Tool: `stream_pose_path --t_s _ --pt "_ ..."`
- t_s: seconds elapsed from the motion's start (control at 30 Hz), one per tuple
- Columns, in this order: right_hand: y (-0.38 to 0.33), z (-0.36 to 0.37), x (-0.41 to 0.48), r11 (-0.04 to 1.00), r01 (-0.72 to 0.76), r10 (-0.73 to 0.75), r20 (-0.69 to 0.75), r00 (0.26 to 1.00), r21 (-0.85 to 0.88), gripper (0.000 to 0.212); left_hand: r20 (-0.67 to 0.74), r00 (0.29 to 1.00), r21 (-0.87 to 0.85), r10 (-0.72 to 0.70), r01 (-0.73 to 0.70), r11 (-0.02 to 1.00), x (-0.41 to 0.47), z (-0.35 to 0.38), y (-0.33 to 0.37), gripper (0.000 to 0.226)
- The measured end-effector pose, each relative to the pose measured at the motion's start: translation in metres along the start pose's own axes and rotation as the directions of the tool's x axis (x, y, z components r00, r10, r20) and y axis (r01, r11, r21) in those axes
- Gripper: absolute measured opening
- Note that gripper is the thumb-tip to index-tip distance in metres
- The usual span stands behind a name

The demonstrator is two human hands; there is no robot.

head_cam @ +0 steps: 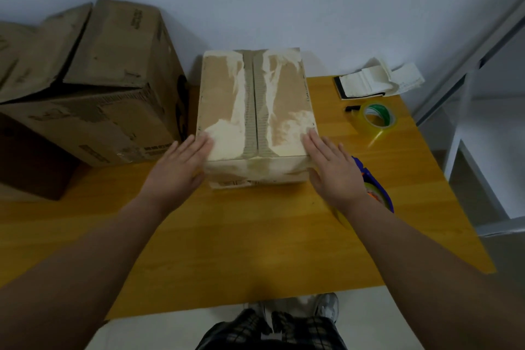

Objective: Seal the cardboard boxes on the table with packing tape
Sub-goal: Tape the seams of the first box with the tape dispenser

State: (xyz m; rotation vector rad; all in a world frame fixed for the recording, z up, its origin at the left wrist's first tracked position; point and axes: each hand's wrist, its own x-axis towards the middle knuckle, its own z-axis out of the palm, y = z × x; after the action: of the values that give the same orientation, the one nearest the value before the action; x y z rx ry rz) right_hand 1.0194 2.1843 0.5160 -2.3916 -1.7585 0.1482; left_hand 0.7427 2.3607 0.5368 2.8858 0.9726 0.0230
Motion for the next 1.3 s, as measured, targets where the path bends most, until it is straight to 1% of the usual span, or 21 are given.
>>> stream_pose_path --t_s 0.07,0.13,0.17,0.23,0.3,0.37,0.47,0.53,0.63,0.73,0.77,0.87,0.93,0.97,1.0,1.07,1.1,1.2,1.3 --pt "-0.005 -0.005 -0.001 1.0 -0.016 0.017 0.037 0.999 -0.018 0.077 0.069 0.997 0.039 -0.033 0.031 0.999 -0.008 -0.006 -0.018 0.078" --pt "-0.017 -0.01 -0.002 0.998 -0.038 0.04 0.035 0.999 -0.046 0.085 0.107 0.994 0.065 -0.004 -0.003 0.998 -0.008 -0.011 -0.024 0.078" --pt "-0.026 -0.013 0.0 0.998 -0.039 0.04 0.015 0.999 -0.051 0.087 0.11 0.994 0.047 0.026 -0.031 0.998 -0.005 -0.014 -0.023 0.077" --pt "-0.05 -0.022 0.01 1.0 -0.013 0.013 -0.031 0.999 -0.025 0.081 0.105 0.991 -0.087 0.081 -0.072 0.994 0.004 -0.02 -0.018 0.072" --pt "-0.079 -0.029 0.028 0.999 0.036 -0.035 -0.031 0.999 0.032 0.075 0.076 0.991 -0.237 0.108 -0.087 0.968 0.017 -0.024 -0.011 0.068" --pt "-0.107 -0.03 0.049 0.993 0.108 -0.109 0.018 0.994 0.051 0.072 0.053 0.991 -0.272 0.123 -0.104 0.957 0.032 -0.025 -0.006 0.062" --pt "-0.128 -0.019 0.067 0.985 0.165 -0.161 0.078 0.984 -0.05 0.062 0.086 0.985 -0.226 0.152 -0.129 0.965 0.048 -0.018 -0.007 0.048" --pt "-0.128 -0.007 0.066 0.972 0.17 -0.157 0.088 0.984 -0.161 0.061 0.073 0.983 -0.221 0.166 -0.146 0.964 0.048 -0.008 -0.013 0.049" --pt "-0.123 0.007 0.056 0.955 0.173 -0.173 0.024 0.985 -0.241 0.065 0.02 0.977 -0.146 0.213 -0.208 0.967 0.043 0.003 -0.018 0.057" --pt "-0.119 0.015 0.054 0.905 0.202 -0.227 -0.025 0.973 -0.375 0.066 0.021 0.96 0.059 0.281 -0.281 0.958 0.04 0.009 -0.02 0.075" --pt "-0.118 0.016 0.054 0.894 0.202 -0.233 -0.031 0.972 -0.4 0.067 0.027 0.958 0.101 0.285 -0.287 0.953 0.039 0.009 -0.02 0.079" --pt "-0.118 0.017 0.057 0.875 0.202 -0.239 -0.031 0.97 -0.44 0.07 0.029 0.965 0.144 0.26 -0.262 0.954 0.037 0.004 -0.015 0.085" --pt "-0.118 0.014 0.055 0.866 0.201 -0.235 -0.017 0.972 -0.457 0.077 0.052 0.968 0.181 0.244 -0.249 0.951 0.035 0.001 -0.011 0.088" --pt "-0.116 0.011 0.053 0.881 0.195 -0.225 -0.017 0.974 -0.43 0.08 0.066 0.97 0.2 0.232 -0.241 0.95 0.034 -0.002 -0.009 0.088" --pt "-0.111 0.007 0.051 0.913 0.176 -0.2 -0.029 0.979 -0.369 0.082 0.078 0.973 0.216 0.215 -0.227 0.95 0.034 -0.005 -0.006 0.088" --pt "-0.095 -0.005 0.046 0.975 0.088 -0.1 -0.049 0.994 -0.205 0.075 0.07 0.98 0.203 0.187 -0.198 0.959 0.038 -0.013 0.004 0.089" --pt "-0.084 -0.012 0.044 0.987 0.044 -0.054 -0.062 0.997 -0.151 0.07 0.05 0.981 0.16 0.186 -0.192 0.968 0.042 -0.016 0.012 0.087" --pt "-0.047 -0.026 0.043 0.996 -0.061 0.055 -0.083 0.995 -0.072 0.063 0.018 0.974 0.035 0.227 -0.228 0.973 0.063 -0.018 0.044 0.075" --pt "-0.021 -0.03 0.044 0.994 -0.106 0.107 -0.04 0.993 0.025 0.062 0.019 0.963 0.02 0.269 -0.27 0.963 0.083 -0.012 0.079 0.067"
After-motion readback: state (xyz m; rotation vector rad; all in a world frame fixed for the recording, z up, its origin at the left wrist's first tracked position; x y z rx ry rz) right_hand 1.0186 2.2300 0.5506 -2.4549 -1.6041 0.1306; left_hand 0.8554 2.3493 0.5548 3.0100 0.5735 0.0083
